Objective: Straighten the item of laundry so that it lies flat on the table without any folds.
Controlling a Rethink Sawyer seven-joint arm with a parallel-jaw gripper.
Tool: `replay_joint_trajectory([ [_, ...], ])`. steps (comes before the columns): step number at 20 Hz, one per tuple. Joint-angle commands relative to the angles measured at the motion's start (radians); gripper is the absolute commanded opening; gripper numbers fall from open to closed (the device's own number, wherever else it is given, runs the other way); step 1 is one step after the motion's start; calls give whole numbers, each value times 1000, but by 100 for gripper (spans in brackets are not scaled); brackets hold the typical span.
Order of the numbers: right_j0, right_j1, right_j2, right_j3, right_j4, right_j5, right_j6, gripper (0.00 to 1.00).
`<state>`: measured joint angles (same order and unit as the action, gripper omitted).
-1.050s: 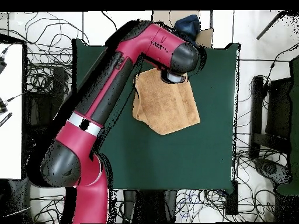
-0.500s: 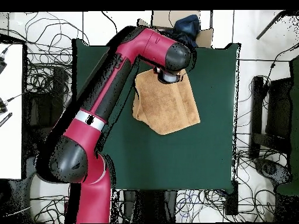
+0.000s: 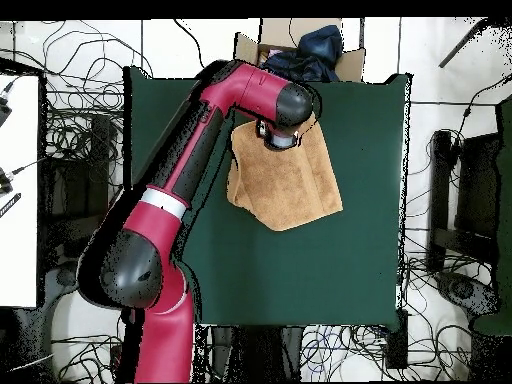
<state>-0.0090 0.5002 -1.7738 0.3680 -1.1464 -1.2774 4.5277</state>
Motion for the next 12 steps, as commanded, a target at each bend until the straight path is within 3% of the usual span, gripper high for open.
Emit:
replay_joint_trajectory([
  [1,-17,-9,122,-116,43,-134,91,100],
  [12,45,-80,190,-61,38,-279,113,100],
])
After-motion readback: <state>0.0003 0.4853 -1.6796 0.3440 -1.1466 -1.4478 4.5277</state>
